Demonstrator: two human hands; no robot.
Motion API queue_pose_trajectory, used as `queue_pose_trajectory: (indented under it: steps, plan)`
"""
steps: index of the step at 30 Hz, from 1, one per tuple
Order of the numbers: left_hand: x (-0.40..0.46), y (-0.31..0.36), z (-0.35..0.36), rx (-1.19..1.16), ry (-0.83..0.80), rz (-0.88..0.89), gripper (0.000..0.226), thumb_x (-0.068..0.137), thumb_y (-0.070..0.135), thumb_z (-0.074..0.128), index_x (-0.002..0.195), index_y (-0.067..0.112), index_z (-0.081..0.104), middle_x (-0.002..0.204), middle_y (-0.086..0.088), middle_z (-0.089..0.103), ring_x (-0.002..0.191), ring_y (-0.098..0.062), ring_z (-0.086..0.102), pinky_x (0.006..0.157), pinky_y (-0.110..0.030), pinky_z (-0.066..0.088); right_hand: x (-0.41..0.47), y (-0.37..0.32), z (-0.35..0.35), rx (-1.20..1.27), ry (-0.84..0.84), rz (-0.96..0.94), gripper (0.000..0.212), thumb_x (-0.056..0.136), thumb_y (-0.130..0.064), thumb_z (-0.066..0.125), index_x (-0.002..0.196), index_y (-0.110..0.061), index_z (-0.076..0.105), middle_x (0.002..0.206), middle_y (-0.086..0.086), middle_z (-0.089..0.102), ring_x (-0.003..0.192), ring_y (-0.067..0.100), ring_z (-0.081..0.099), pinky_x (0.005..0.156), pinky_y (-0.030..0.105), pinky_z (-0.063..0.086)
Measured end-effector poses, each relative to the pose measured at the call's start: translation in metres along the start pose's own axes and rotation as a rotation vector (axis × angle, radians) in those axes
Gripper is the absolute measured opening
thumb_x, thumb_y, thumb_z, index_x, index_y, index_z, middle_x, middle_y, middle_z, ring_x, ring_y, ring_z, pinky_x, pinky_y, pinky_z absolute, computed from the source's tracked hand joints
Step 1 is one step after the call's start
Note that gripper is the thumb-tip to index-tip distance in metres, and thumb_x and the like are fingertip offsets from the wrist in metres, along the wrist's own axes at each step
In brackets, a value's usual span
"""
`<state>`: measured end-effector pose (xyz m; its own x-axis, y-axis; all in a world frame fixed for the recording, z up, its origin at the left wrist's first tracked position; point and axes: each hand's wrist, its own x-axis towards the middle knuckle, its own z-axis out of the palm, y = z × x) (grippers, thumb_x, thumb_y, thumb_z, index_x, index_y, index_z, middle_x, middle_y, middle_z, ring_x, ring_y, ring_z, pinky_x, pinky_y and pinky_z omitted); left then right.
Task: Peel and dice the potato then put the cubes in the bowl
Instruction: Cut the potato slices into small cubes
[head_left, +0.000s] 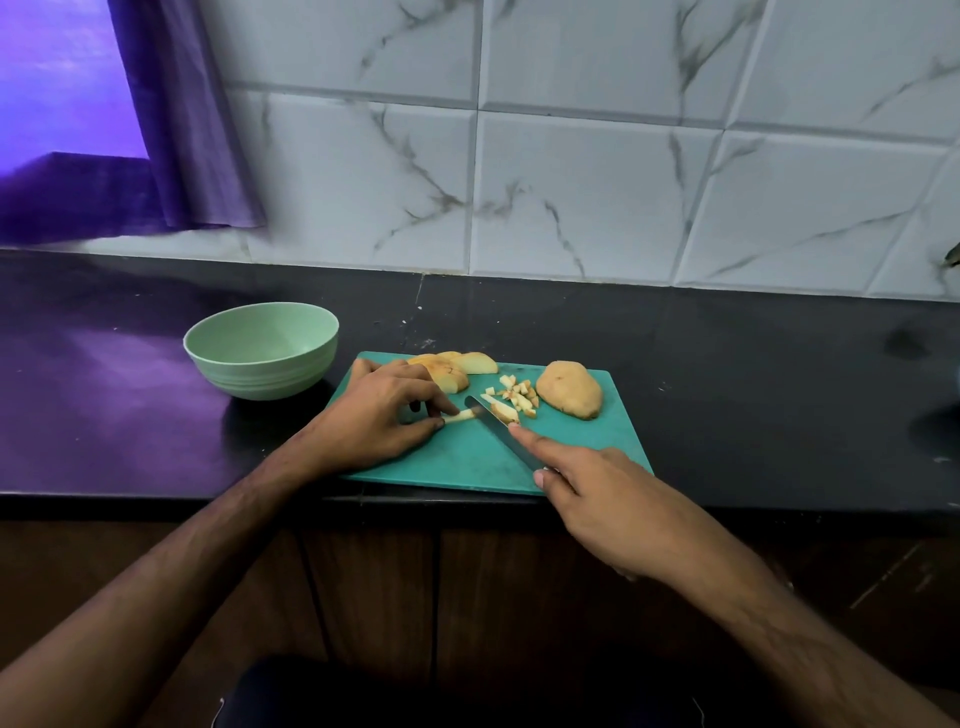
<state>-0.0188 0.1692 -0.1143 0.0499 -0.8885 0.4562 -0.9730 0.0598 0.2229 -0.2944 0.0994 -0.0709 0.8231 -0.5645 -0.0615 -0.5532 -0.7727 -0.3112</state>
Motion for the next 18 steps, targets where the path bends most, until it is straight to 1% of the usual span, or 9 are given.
queue_pose_trajectory:
  steps: [3, 5, 8, 10, 12, 15, 18]
  plan:
    - [0.0, -0.001, 0.0, 0.001, 0.007, 0.007, 0.024, 0.088, 0.049, 0.058, 0.105, 0.042, 0.075, 0.093, 0.029, 0.054, 0.097, 0.014, 0.046, 0.081, -0.034, 0.022, 0.004, -0.006, 0.004, -0.012, -0.006, 0.008, 0.052, 0.11, -0.037, 0.031, 0.157, -0.054, 0.012, 0.079, -0.006, 0.057, 0.054, 0.01, 0.058, 0.058, 0.032, 0.056]
    - [0.0, 0.0, -0.001, 0.013, 0.015, 0.008, 0.025, 0.087, 0.049, 0.058, 0.105, 0.043, 0.074, 0.092, 0.028, 0.054, 0.096, 0.008, 0.047, 0.08, -0.035, 0.023, 0.008, -0.009, 0.004, -0.025, 0.001, 0.014, 0.052, 0.111, -0.038, 0.03, 0.157, -0.053, 0.012, 0.081, -0.006, 0.057, 0.055, 0.009, 0.057, 0.058, 0.031, 0.055]
    - [-0.002, 0.001, -0.001, 0.034, 0.037, 0.007, 0.025, 0.087, 0.049, 0.058, 0.104, 0.043, 0.075, 0.092, 0.025, 0.058, 0.095, 0.001, 0.05, 0.078, -0.035, 0.022, 0.011, -0.009, 0.0, -0.035, 0.012, 0.007, 0.053, 0.111, -0.038, 0.031, 0.158, -0.052, 0.012, 0.081, -0.008, 0.053, 0.062, 0.006, 0.05, 0.058, 0.028, 0.048]
    - [-0.002, 0.002, -0.001, 0.043, 0.049, 0.011, 0.025, 0.087, 0.046, 0.058, 0.103, 0.042, 0.077, 0.092, 0.022, 0.06, 0.093, -0.001, 0.052, 0.076, -0.036, 0.022, 0.008, -0.007, -0.003, -0.049, 0.046, -0.008, 0.053, 0.11, -0.039, 0.031, 0.157, -0.053, 0.011, 0.078, -0.009, 0.051, 0.061, 0.006, 0.047, 0.054, 0.024, 0.037]
    - [-0.002, 0.002, -0.001, 0.04, 0.052, 0.014, 0.025, 0.086, 0.042, 0.058, 0.103, 0.042, 0.077, 0.092, 0.023, 0.059, 0.093, -0.002, 0.052, 0.076, -0.036, 0.023, 0.001, -0.008, -0.003, -0.071, 0.048, -0.022, 0.053, 0.11, -0.04, 0.031, 0.157, -0.054, 0.01, 0.076, -0.009, 0.05, 0.061, 0.006, 0.045, 0.052, 0.023, 0.03]
    - [-0.001, 0.001, 0.0, 0.033, 0.047, 0.012, 0.025, 0.086, 0.041, 0.059, 0.103, 0.044, 0.077, 0.09, 0.025, 0.057, 0.092, -0.001, 0.05, 0.076, -0.036, 0.022, -0.005, -0.011, 0.002, -0.08, 0.016, -0.021, 0.053, 0.11, -0.04, 0.031, 0.157, -0.054, 0.01, 0.075, -0.01, 0.046, 0.06, 0.006, 0.041, 0.051, 0.022, 0.026]
    - [-0.002, 0.001, -0.001, 0.036, 0.042, 0.014, 0.024, 0.086, 0.043, 0.059, 0.103, 0.044, 0.076, 0.09, 0.024, 0.058, 0.09, 0.0, 0.048, 0.077, -0.036, 0.023, 0.001, -0.013, 0.007, -0.099, 0.028, -0.012, 0.054, 0.11, -0.04, 0.03, 0.158, -0.052, 0.008, 0.078, -0.01, 0.044, 0.063, 0.005, 0.04, 0.052, 0.024, 0.026]
